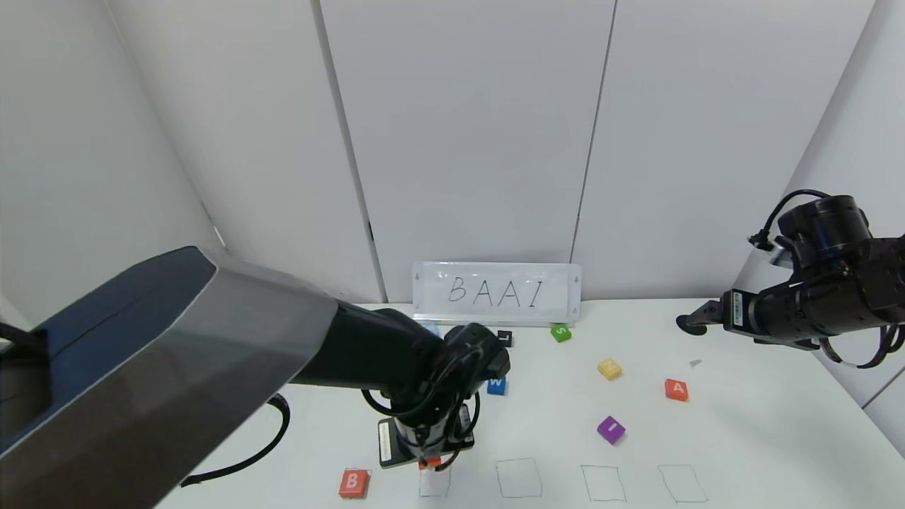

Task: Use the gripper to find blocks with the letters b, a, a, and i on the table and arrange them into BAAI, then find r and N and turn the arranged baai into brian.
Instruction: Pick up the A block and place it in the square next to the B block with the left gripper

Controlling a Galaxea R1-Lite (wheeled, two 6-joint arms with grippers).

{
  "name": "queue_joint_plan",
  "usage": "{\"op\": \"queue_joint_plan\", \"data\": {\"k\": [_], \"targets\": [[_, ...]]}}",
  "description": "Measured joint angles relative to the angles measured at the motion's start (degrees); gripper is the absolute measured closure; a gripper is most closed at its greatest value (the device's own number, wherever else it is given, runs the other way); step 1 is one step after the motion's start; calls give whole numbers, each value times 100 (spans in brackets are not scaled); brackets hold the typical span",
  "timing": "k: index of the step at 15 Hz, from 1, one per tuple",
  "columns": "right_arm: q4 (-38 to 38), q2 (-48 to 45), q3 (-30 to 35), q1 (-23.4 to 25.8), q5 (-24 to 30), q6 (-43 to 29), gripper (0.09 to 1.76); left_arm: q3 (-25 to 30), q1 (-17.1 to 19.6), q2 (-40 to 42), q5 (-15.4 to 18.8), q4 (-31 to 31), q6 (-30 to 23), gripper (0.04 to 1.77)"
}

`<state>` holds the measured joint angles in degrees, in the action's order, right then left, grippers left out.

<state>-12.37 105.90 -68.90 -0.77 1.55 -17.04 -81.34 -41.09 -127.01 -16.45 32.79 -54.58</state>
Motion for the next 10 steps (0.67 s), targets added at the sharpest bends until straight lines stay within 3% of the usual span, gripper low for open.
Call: {"op": "queue_joint_plan", "data": {"k": [6, 10], "targets": [[4, 2, -9, 24, 1, 0, 14, 1381, -135, 488, 488, -1204, 1106, 130], [6, -9, -9, 26, 0, 0, 14, 1565, -143, 491, 506, -1362, 1224, 130]]}}
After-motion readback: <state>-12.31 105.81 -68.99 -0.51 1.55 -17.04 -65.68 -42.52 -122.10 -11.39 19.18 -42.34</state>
